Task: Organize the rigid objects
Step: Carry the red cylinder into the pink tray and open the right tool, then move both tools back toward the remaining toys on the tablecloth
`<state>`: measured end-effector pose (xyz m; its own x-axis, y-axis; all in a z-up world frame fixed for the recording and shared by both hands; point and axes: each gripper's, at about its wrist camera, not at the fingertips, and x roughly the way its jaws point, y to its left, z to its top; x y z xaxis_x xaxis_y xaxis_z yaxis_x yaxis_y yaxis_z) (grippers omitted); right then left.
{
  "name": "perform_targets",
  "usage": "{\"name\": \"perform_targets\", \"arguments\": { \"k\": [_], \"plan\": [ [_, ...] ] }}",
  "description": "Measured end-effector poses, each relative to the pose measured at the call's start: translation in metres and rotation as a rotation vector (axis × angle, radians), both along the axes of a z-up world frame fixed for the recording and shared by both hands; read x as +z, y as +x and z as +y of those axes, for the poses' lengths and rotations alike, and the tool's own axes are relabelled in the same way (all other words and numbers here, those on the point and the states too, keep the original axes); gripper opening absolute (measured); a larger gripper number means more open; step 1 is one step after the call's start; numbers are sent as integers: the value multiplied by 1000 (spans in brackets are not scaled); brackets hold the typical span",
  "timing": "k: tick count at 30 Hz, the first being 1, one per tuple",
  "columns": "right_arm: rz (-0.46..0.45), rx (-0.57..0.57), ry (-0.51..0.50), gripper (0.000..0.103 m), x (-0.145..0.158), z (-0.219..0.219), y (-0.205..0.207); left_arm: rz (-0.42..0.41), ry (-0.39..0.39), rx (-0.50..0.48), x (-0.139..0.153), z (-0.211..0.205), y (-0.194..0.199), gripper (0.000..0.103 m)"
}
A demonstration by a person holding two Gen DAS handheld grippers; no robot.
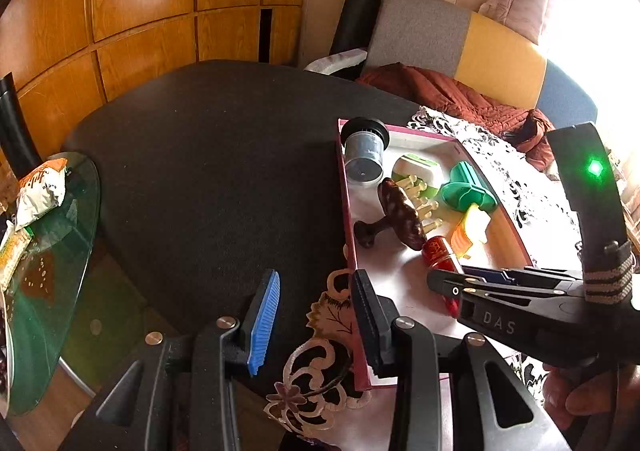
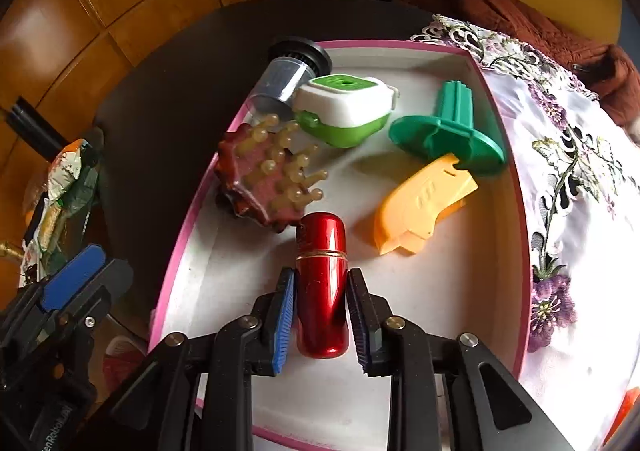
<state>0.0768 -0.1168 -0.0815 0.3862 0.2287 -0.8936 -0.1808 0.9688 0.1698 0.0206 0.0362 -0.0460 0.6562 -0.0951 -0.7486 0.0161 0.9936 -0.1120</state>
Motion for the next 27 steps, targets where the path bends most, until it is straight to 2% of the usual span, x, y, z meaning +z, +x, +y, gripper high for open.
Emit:
{"name": "perform_targets", "arguments": {
  "k": [4, 9, 22, 27],
  "plan": [
    [-28, 16, 4, 30, 6, -1, -7, 0, -1, 2, 0, 1, 0, 37],
    [-94, 30, -10, 41, 21, -8, -21, -4, 3, -9, 1, -3, -2, 37],
    [-208, 36, -89, 45, 48, -35, -44, -25, 15, -34, 9, -11, -7, 37],
    [-237, -5, -92, 59, 58, -63, -50, -36, 22, -57, 11, -17, -9, 37]
  ]
}}
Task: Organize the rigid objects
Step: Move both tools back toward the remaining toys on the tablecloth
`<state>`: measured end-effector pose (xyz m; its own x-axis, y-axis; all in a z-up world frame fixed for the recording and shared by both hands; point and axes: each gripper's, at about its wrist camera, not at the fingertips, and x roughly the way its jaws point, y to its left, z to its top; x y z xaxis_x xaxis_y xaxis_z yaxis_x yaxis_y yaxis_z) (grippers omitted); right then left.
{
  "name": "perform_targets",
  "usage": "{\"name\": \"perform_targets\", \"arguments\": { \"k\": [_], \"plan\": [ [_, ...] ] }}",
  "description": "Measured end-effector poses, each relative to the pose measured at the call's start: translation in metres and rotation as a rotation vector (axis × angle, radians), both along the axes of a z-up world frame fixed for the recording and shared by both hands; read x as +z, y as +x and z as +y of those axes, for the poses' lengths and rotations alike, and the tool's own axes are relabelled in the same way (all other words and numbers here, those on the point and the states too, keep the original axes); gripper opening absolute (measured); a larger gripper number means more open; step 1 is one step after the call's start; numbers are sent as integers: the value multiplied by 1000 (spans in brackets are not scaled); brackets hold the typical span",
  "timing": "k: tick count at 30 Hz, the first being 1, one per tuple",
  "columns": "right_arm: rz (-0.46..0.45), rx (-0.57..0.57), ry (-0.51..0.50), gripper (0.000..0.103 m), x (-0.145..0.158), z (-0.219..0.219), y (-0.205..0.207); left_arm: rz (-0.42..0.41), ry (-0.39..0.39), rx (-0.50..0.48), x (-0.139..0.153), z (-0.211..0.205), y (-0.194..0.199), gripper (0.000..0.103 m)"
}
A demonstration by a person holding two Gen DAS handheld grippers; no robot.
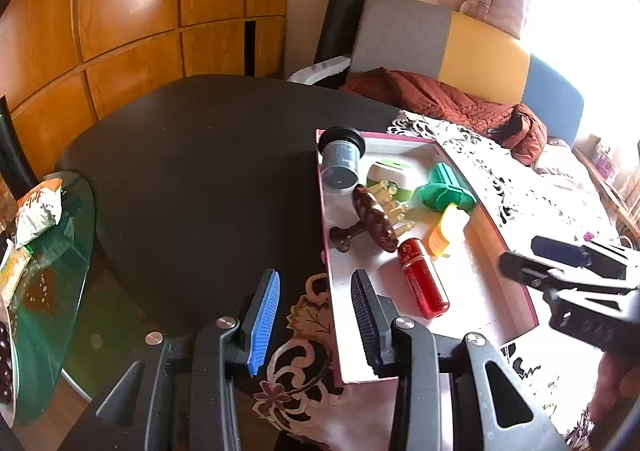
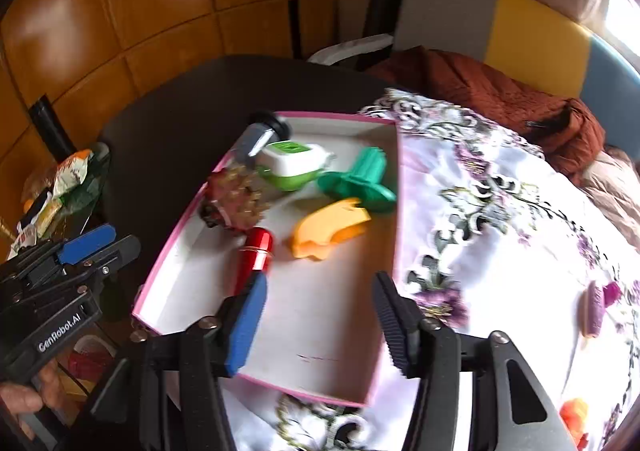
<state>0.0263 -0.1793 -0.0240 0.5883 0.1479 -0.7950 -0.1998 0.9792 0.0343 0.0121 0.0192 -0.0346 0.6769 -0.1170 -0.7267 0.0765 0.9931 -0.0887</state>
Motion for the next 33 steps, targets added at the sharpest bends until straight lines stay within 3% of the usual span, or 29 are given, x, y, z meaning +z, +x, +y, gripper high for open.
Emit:
{"name": "perform_targets", "arguments": {
  "k": [8, 18, 23, 26, 29, 33],
  "plan": [
    [10, -134, -64, 66, 1, -74, -9, -14, 18, -34, 3, -12, -2, 37],
    [41, -413, -155, 68, -4, -210, -36, -15, 44, -105, 6, -38, -5, 37],
    [26, -626, -90, 69, -16, -276, -60, -18, 62, -150, 7, -53, -8, 37],
    [68, -746, -62, 69, -25, -304, -64, -18, 72, -178, 8, -62, -10, 37],
    [51, -802, 19, 73, -22, -319, -69, -16, 81, -209, 8, -73, -12, 37],
    [63, -877, 48, 74, -23, -335, -77, -6, 82, -248, 8, -86, -13, 37]
  ]
}}
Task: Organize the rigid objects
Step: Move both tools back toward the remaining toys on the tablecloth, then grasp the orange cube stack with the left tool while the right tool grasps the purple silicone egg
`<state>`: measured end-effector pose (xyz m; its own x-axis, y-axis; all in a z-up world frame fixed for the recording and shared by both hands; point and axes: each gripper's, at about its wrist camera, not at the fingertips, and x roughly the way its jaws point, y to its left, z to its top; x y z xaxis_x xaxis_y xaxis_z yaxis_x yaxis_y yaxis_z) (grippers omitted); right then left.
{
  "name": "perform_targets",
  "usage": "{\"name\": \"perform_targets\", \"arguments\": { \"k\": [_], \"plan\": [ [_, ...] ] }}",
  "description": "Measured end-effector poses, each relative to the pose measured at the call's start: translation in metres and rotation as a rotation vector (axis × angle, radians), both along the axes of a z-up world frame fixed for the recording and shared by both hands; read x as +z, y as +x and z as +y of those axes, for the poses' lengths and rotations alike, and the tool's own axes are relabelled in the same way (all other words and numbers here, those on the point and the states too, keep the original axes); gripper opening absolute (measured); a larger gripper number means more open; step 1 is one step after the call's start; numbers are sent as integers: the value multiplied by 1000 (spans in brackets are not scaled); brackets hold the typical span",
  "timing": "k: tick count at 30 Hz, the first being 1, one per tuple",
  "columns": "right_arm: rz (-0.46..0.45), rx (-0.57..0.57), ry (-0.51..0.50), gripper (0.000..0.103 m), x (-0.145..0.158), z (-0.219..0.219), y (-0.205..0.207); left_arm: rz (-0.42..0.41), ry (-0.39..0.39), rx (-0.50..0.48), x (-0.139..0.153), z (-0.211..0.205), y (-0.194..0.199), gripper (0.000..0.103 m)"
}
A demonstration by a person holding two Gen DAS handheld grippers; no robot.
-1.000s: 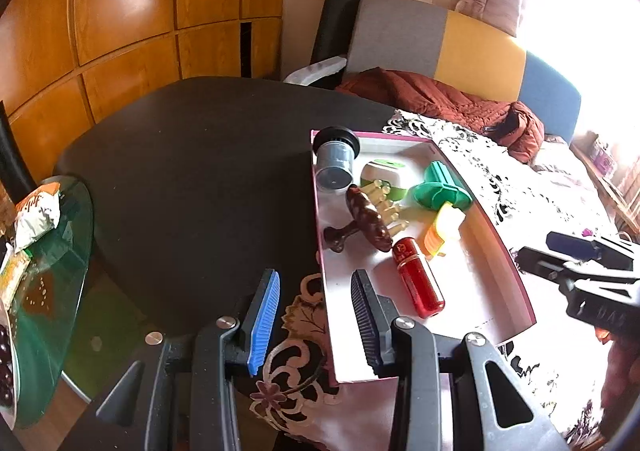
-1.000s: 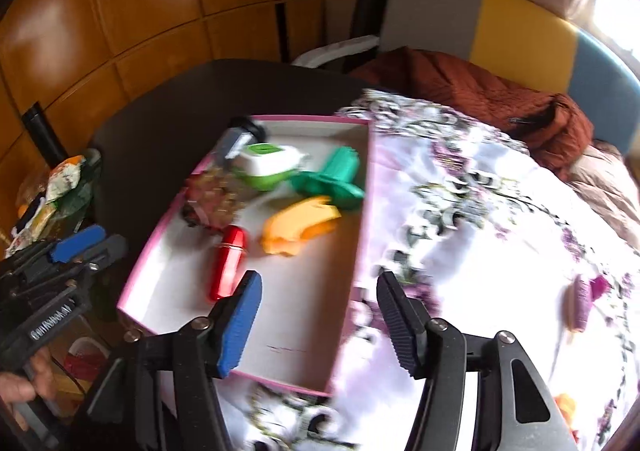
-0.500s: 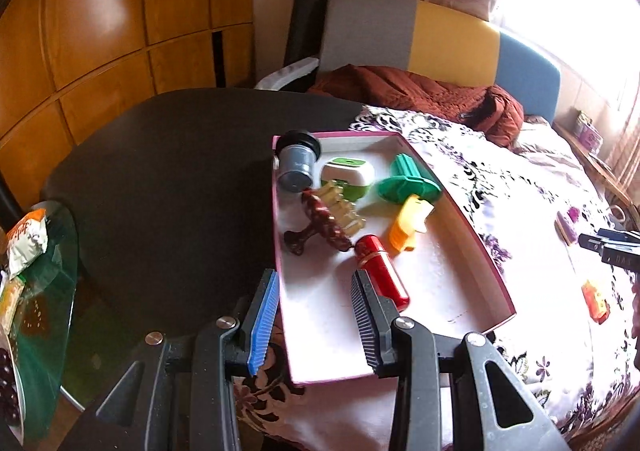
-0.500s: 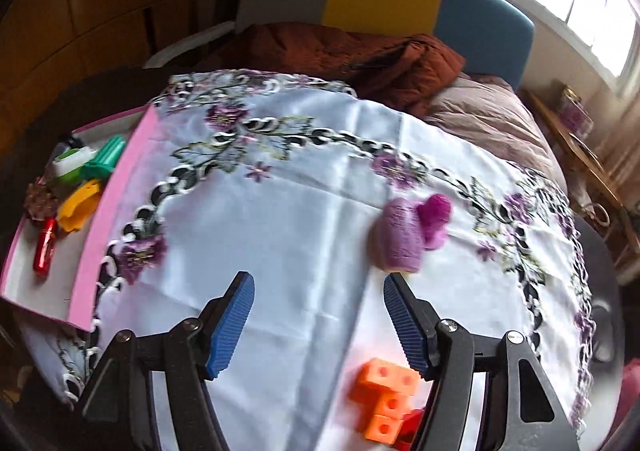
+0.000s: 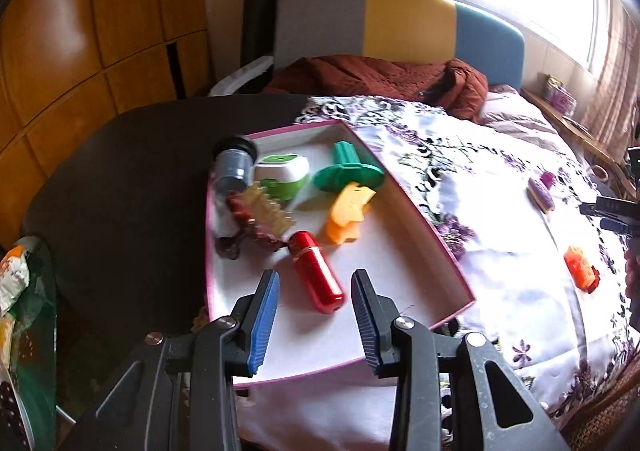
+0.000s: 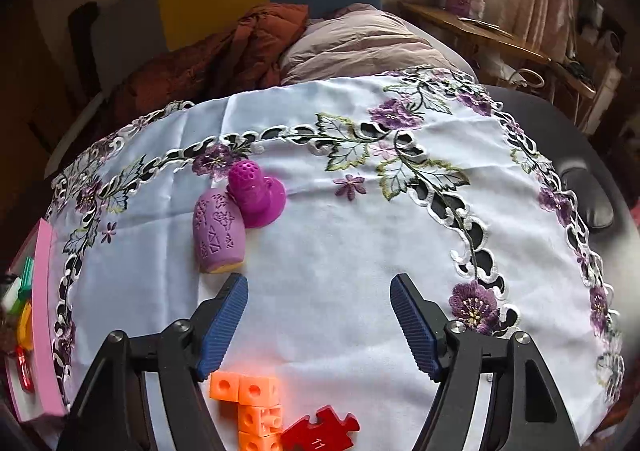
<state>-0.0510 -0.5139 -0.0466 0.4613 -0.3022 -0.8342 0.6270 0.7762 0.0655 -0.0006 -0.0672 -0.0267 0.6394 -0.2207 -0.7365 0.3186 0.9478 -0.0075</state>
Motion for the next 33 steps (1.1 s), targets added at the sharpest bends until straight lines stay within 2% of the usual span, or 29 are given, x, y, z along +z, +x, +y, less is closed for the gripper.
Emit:
{"name": "perform_targets", "arguments": {
  "k": [7, 12, 15, 23, 33],
  "plan": [
    [-35, -116, 67, 76, 1, -20, -17, 23, -28, -99, 3, -27, -3, 37],
    [-62, -166, 98, 76, 4, -29, -25, 86, -37, -270, -4, -70, -10, 37],
    [-63, -176, 108, 76, 4, -32, -26, 138, -51, -370, -10, -99, -15, 37],
    [-80, -212, 126, 78, 4, -39, -32, 309, -121, -535, -24, -174, -25, 37],
    [-115, -246, 163, 79, 5, -47, -38, 416, -148, -667, -36, -259, -38, 36]
  ]
}}
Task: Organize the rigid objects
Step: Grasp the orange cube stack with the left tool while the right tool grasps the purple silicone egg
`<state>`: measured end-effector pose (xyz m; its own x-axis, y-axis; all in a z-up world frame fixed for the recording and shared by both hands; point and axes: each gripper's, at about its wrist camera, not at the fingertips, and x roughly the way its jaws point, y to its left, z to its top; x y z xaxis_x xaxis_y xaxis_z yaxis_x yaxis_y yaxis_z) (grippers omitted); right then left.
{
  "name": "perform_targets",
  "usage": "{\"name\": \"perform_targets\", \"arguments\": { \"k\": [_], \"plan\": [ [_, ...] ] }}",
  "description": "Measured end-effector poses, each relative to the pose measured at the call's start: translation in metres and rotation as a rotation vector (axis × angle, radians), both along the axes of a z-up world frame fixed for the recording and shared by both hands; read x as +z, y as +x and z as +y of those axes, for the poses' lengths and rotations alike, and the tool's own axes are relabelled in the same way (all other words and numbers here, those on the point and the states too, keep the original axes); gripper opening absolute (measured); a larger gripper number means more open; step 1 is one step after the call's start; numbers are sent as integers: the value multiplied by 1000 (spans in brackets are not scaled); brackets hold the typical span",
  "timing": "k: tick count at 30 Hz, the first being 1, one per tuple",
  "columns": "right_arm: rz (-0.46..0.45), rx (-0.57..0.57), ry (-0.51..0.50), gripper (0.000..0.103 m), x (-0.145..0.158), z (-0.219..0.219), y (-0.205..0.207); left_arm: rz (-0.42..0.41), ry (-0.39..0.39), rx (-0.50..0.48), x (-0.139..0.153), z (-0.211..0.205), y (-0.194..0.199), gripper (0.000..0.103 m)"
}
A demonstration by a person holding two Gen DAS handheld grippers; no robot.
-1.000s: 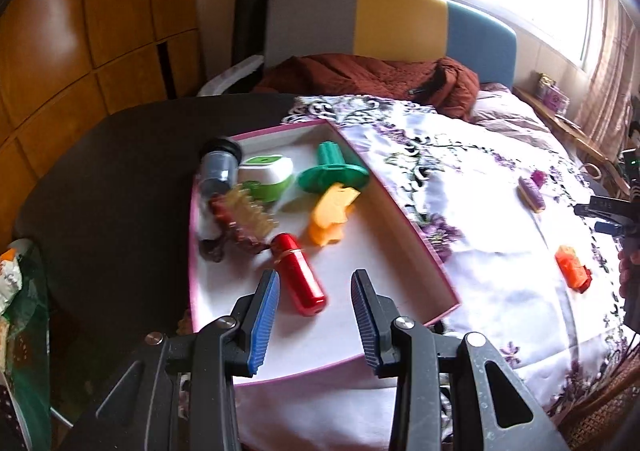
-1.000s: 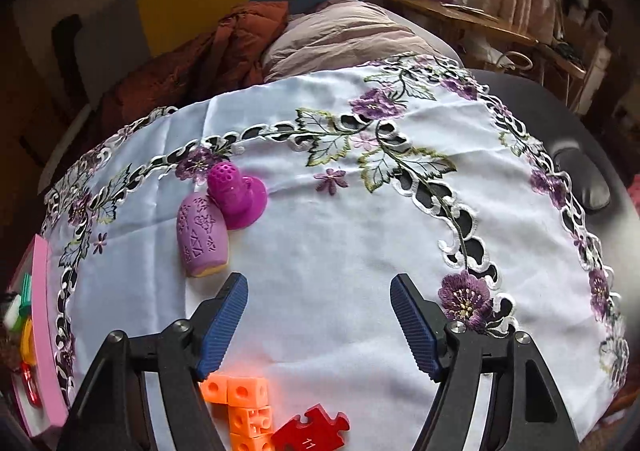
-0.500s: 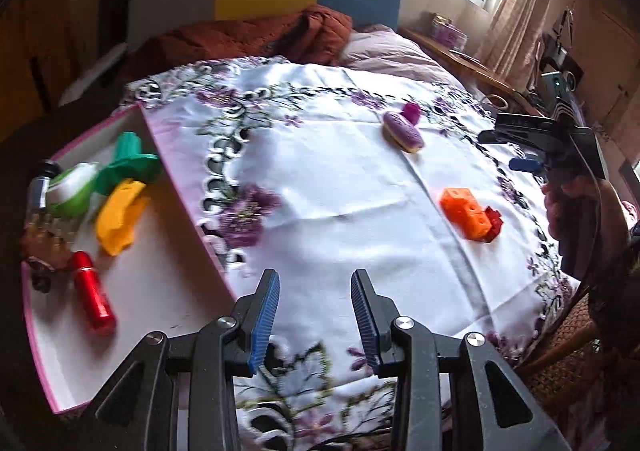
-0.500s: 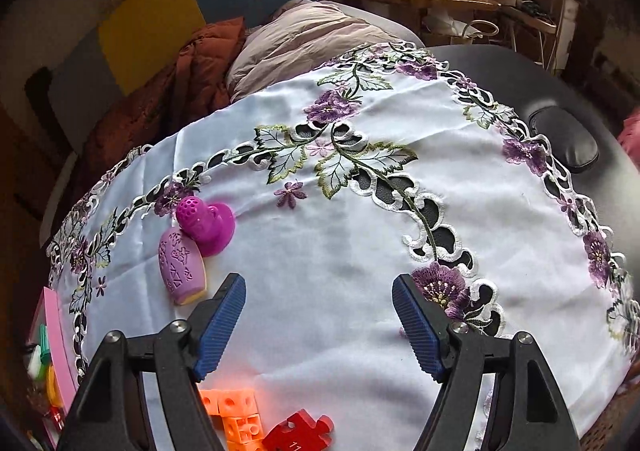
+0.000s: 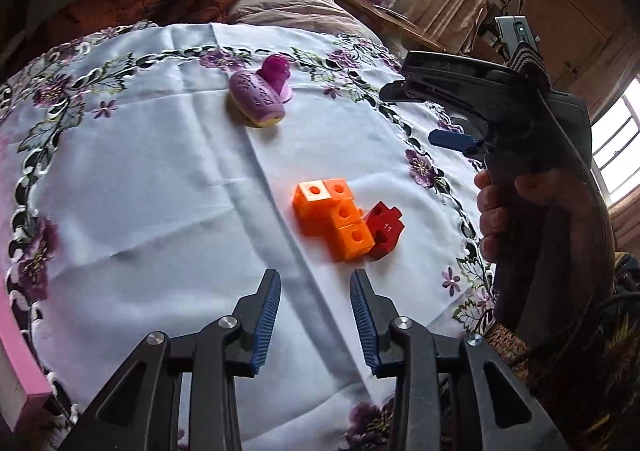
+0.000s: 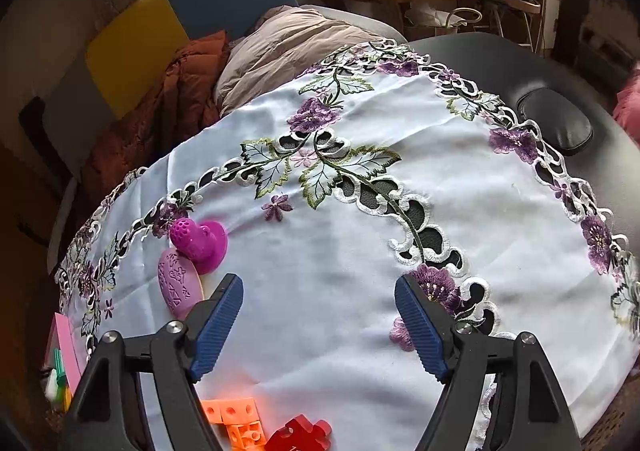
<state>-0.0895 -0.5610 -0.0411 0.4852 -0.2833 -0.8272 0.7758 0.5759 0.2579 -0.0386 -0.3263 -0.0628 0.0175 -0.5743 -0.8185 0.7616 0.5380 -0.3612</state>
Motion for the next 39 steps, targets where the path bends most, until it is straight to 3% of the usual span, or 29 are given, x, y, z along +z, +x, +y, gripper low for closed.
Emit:
{"name": "perform_targets", "arguments": {
  "k": [6, 13, 21, 26, 28, 31, 39],
  "plan": [
    [-26, -20, 20, 80, 1, -5, -4, 71, 5, 41, -13, -29, 12, 36],
    [-40, -26, 44, 81, 0, -8, -5, 75, 23, 88, -24, -54, 21, 41],
    [-41, -23, 53, 81, -1, -8, -4, -5, 66, 69, -26, -80, 22, 42],
    [-30, -15, 51, 81, -3, -6, -2, -146, 134, -24, -28, -99, 13, 42],
    [-25, -17, 53, 81, -4, -7, -3, -179, 119, -47, -29, -96, 11, 39],
    [-18, -14, 56, 81, -6, -7, -1, -213, 94, -80, -30, -82, 11, 26],
    [2, 86, 51, 81, -10, 6, 13, -211, 30, 0, -26, 6, 25, 26]
  ]
}}
